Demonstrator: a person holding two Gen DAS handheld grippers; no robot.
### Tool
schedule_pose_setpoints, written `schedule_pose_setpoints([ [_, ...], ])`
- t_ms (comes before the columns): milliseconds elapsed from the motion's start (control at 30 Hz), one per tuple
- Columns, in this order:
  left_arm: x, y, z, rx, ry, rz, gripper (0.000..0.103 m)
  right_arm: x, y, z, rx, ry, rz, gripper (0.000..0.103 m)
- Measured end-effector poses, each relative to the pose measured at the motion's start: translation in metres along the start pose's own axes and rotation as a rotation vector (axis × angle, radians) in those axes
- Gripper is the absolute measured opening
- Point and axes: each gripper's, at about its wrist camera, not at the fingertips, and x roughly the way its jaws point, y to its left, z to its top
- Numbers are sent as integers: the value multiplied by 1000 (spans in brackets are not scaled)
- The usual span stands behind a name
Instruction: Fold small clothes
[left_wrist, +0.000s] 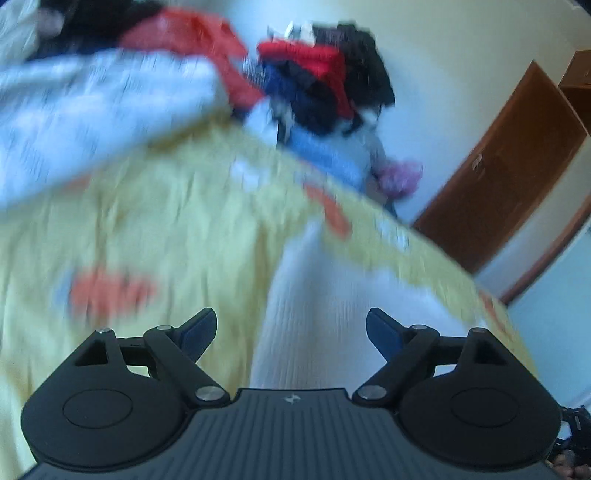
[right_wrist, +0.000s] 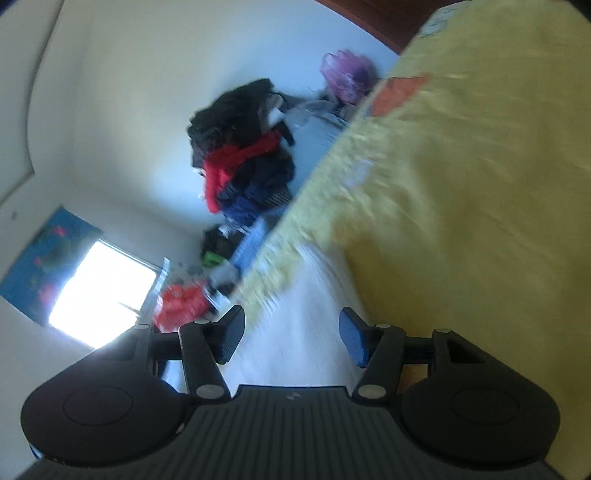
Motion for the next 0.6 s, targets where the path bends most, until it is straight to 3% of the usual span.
schedule_pose_setpoints([
  [100, -7, 3, -38, -33, 67, 27, 89, -24, -10, -26, 20, 22, -59, 59],
  [200, -3, 4, -63, -127, 105, -29, 89, -27, -16, -47, 65, 39, -59, 59],
  [267, 5, -2, -68, -143, 73, -34, 89, -16, -15, -54, 87, 64, -35, 59],
  [433, 36, -27, -54, -102, 9, 80, 86, 33, 1, -52, 69, 31, -75, 60],
  [467, 41, -32, -52, -86, 7, 114, 64, 41, 6, -52, 47, 4, -110, 58],
  [500, 47, -37, -48, -66, 13, 151, 48, 48, 8, -53, 49, -11, -148, 43],
  [533, 50, -39, -44, -62, 27, 150, 39, 54, 8, -52, 60, -7, -159, 32],
  [600, 45, -42, -37, -41, 28, 147, 29, 55, 8, -53, 72, -21, -153, 30],
])
